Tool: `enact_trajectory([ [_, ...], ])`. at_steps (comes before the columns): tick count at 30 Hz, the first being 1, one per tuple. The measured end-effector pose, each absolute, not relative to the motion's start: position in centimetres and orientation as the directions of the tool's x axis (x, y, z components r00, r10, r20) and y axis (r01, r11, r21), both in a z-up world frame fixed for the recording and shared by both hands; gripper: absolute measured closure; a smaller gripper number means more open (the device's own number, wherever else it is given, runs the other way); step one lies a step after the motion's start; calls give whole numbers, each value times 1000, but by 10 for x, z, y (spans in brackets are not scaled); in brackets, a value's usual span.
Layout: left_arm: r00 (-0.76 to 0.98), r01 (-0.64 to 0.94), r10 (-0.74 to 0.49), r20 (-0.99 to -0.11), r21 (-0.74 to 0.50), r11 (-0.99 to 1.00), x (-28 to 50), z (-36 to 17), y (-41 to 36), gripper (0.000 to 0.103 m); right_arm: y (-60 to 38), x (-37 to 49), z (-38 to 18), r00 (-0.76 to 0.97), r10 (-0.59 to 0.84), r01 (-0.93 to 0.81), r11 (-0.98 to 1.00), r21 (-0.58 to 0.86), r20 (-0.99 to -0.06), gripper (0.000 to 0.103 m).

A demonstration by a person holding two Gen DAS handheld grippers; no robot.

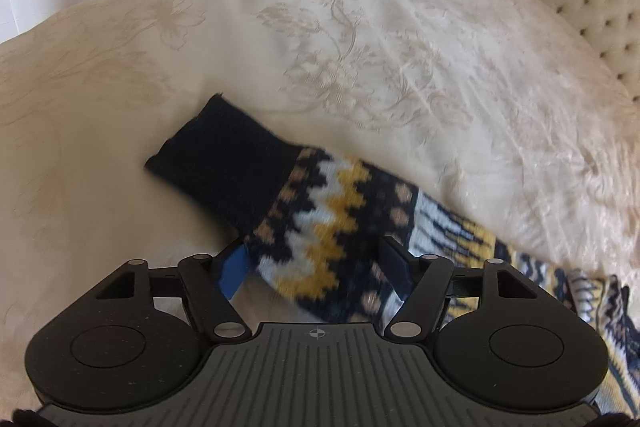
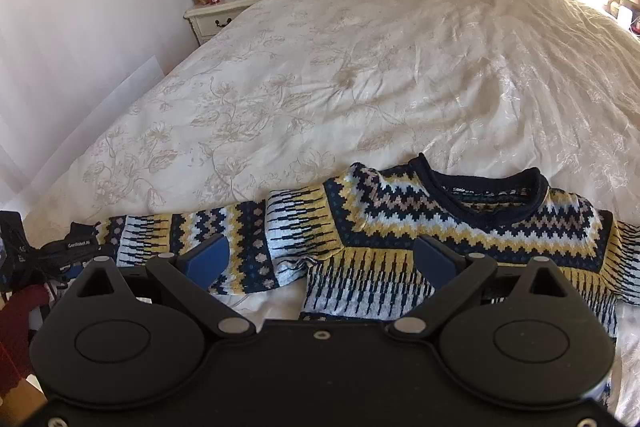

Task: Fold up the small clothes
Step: 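Grasp the navy sleeve cuff with the left tool and lift it, then carry the held sleeve across the sweater body and lay it down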

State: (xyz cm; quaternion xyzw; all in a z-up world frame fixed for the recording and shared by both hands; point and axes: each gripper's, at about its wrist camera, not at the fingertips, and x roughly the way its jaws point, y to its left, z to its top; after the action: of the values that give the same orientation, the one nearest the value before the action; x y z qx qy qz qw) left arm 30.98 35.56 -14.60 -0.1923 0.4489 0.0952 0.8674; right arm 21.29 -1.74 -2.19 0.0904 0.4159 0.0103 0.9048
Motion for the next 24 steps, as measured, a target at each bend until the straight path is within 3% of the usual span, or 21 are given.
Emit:
enact_trajectory([
  [2, 597, -342, -14, -802, -271, 900, 314, -148, 360, 55, -16, 213, -24, 644, 101, 57, 982, 180, -758, 5],
  [4, 598, -361, -5, -802, -275, 891, 317, -148, 363, 79, -16, 211, -27, 635, 108, 61, 980, 189, -765, 5],
  [7, 619, -360, -4, -786, -288, 887, 317, -142, 362, 91, -21, 209, -34, 611, 116, 75, 976, 204, -783, 5],
  [15, 718, -250, 4, -696, -253, 935, 303, -79, 319, 93, -50, 193, -64, 516, 133, 156, 957, 246, -846, 5],
  [24, 833, 5, -118, -541, -206, 979, 291, 6, 196, 93, -110, 158, -81, 493, 193, 173, 934, 313, -848, 5],
])
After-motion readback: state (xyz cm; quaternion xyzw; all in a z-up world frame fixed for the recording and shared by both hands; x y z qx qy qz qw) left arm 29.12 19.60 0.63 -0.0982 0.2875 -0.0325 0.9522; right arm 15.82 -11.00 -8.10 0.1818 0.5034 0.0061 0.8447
